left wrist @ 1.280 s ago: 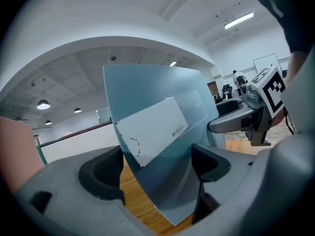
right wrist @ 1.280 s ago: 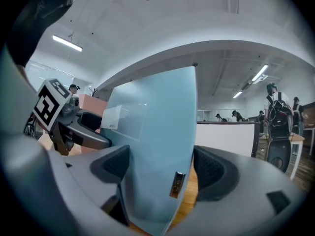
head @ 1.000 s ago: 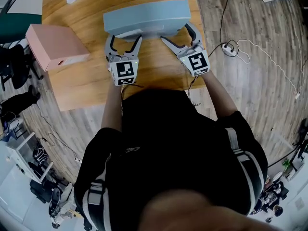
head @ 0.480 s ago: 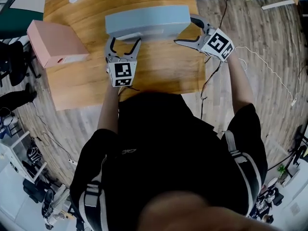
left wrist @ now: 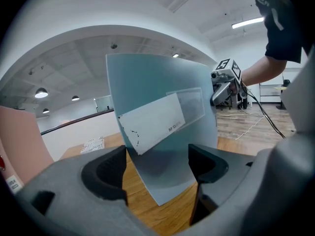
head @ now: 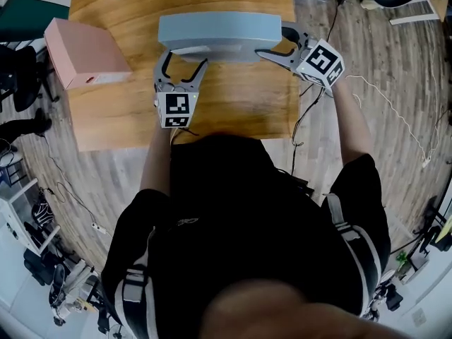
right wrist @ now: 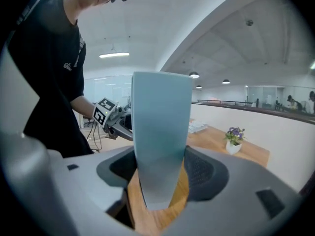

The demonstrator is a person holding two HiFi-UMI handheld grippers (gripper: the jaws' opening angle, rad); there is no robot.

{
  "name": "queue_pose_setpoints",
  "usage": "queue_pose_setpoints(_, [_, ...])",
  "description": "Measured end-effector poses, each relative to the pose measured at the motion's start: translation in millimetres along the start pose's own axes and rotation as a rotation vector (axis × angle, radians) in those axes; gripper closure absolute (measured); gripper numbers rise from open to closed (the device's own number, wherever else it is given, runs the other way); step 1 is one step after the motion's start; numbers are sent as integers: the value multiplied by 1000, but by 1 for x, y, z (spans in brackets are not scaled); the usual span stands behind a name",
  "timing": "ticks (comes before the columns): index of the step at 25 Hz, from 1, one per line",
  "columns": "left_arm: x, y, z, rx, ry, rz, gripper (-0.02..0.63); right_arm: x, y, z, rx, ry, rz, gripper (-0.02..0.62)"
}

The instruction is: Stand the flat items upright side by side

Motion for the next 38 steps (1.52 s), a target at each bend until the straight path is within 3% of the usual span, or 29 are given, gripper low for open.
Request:
queue_pose_setpoints(5, [-9, 19, 13, -56, -16, -35, 206, -16, -10, 1, 69, -15, 120, 299])
queue_pose_setpoints(9, [-25, 38, 10, -77, -74, -84, 207, -28, -25, -2, 120, -10, 191, 299])
queue_pose_setpoints(17, [-70, 87, 12, -194, -233, -211, 206, -46, -70, -3, 132, -9, 268, 301])
queue_pose_setpoints(24, [-119, 126, -29, -293, -389, -294, 206, -54, -104, -7, 133, -17, 282, 301])
queue_pose_setpoints(32, [-176, 171, -44, -467, -560, -315, 206, -67, -146, -15, 109, -25, 315, 301])
queue_pose_setpoints(38, [-207, 190, -39, -583, -669, -275, 190, -75, -167, -19, 102, -46, 327, 301])
Point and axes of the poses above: the fingertips, and each gripper's own axes: y backward along the fingers, x to its right, z out of its underside, the point moved 3 cm from there along y, backward along the fingers, and after that the axes turned 15 degrees about x, right-handed, at the moved point
